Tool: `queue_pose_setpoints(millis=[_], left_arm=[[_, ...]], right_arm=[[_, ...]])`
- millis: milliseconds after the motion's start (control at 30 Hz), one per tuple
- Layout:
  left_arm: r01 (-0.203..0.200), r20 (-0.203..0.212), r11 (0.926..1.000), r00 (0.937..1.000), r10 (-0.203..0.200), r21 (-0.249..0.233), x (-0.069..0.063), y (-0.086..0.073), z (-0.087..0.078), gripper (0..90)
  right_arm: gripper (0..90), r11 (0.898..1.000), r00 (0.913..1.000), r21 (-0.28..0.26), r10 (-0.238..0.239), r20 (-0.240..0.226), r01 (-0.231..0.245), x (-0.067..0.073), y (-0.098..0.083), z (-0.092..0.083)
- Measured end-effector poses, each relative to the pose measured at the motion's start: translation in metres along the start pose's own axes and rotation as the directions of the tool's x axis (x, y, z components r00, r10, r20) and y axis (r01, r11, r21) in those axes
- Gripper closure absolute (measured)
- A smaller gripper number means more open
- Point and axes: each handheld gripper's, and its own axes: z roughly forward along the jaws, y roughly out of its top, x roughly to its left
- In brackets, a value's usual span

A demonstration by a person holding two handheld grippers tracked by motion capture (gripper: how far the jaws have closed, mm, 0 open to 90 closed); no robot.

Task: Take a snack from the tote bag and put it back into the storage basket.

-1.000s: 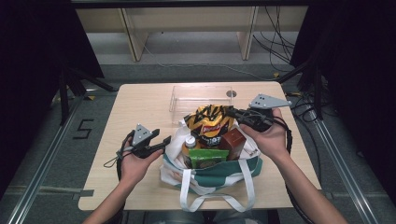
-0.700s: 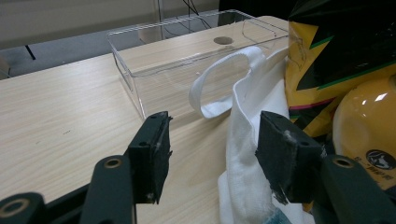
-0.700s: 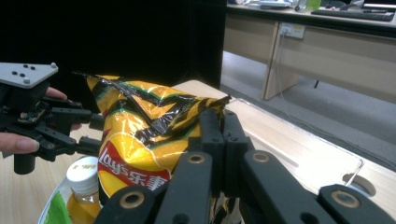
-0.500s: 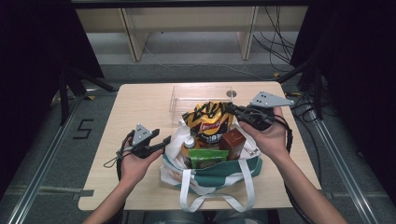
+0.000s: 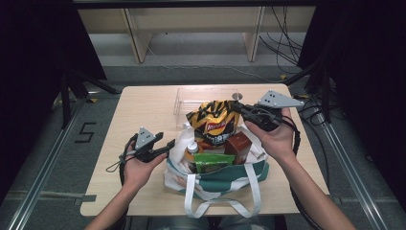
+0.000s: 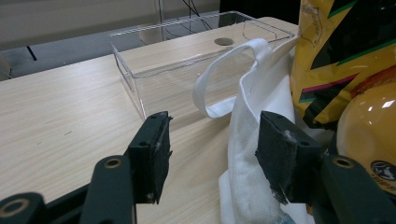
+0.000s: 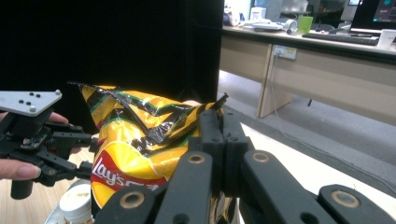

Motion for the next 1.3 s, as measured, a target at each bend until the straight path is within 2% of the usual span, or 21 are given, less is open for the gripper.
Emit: queue_pose_setpoints(millis=[33,100,200,300,333,433,467,500,533,567,633,667,800,867,967,1067,1100,1133,1200,1300], left_arm=[[0.0,0.0,1.0,1.0,0.0,0.0,0.0,0.0,0.0,43.8],[0.0,-0.001,1.0,1.0,0.0,0.001,0.0,0.0,0.0,43.8],[0.0,0.0,1.0,1.0,0.0,0.0,0.0,0.0,0.0,43.8],[-0.002,0.002,1.0,1.0,0.002,0.001,0.0,0.0,0.001,43.8],[-0.003,0.003,1.0,1.0,0.003,0.0,0.0,0.0,0.001,43.8],[0.0,0.001,1.0,1.0,0.0,-0.001,0.0,0.0,0.0,43.8],[0.0,0.0,1.0,1.0,0.0,0.0,0.0,0.0,0.0,43.8],[-0.002,0.004,1.0,1.0,0.002,-0.008,0.001,0.0,0.001,43.8],[0.0,0.004,1.0,1.0,0.0,-0.008,0.001,0.0,0.001,43.8],[0.003,-0.002,1.0,1.0,-0.003,-0.001,0.0,0.0,0.001,43.8],[-0.001,0.001,1.0,1.0,0.001,0.0,0.0,0.0,0.0,43.8],[0.001,0.001,1.0,1.0,-0.001,-0.001,0.0,0.0,0.0,43.9],[0.002,0.0,1.0,1.0,-0.002,0.0,0.0,0.0,0.001,43.9],[-0.001,0.002,1.0,1.0,0.001,0.0,0.0,0.0,0.001,43.8],[-0.002,0.003,1.0,1.0,0.002,-0.001,0.0,0.0,0.001,43.8],[0.001,0.001,1.0,1.0,-0.001,0.0,0.0,0.0,0.001,43.9],[0.001,0.0,1.0,1.0,-0.001,0.0,0.0,0.0,0.001,43.8],[0.003,-0.001,1.0,1.0,-0.003,0.0,0.0,0.0,0.001,43.9],[-0.001,0.003,1.0,1.0,0.001,-0.008,0.0,0.0,0.001,43.8],[0.001,-0.003,1.0,1.0,-0.001,-0.003,0.0,0.0,0.0,43.8]], right_arm=[[90.0,1.0,0.9999,-0.01,-0.007,-0.011,0.007,0.0,0.001,0.001],[90.0,1.0,1.0,-0.011,0.002,0.0,-0.002,0.0,0.003,0.0],[90.0,0.999,1.0,-0.046,0.004,0.001,-0.004,-0.001,0.009,-0.002],[90.0,0.997,0.9986,-0.061,-0.04,0.036,0.042,-0.002,0.015,-0.003],[90.0,0.998,0.9992,-0.054,-0.032,0.024,0.034,-0.002,0.016,-0.002],[90.0,0.997,0.9993,-0.068,-0.025,0.028,0.027,-0.003,0.018,-0.003],[90.0,0.996,0.9985,-0.072,-0.04,0.036,0.043,-0.004,0.019,-0.004],[90.0,0.997,0.9993,-0.074,-0.028,0.024,0.029,-0.003,0.019,-0.004],[90.0,0.997,0.9992,-0.079,-0.021,0.033,0.024,-0.003,0.021,-0.005],[90.0,0.995,0.9985,-0.086,-0.04,0.037,0.043,-0.004,0.022,-0.005],[90.0,0.996,0.9992,-0.088,-0.02,0.034,0.023,-0.003,0.025,-0.007],[90.0,0.994,0.9983,-0.1,-0.039,0.043,0.043,-0.005,0.026,-0.007],[90.0,0.994,0.9987,-0.105,-0.017,0.047,0.022,-0.006,0.03,-0.011],[90.0,0.992,0.9975,-0.115,-0.041,0.057,0.047,-0.008,0.032,-0.012],[90.0,0.992,0.9983,-0.125,-0.013,0.057,0.02,-0.009,0.035,-0.015],[90.0,0.991,0.9974,-0.134,-0.012,0.071,0.022,-0.011,0.038,-0.017],[90.0,0.991,0.9977,-0.131,0.001,0.068,0.008,-0.012,0.039,-0.018],[90.0,0.989,0.996,-0.143,-0.017,0.088,0.03,-0.014,0.041,-0.018],[90.0,0.99,0.9971,-0.143,0.003,0.075,0.008,-0.015,0.042,-0.018],[90.0,0.989,0.9967,-0.148,0.008,0.081,0.004,-0.018,0.043,-0.019]])
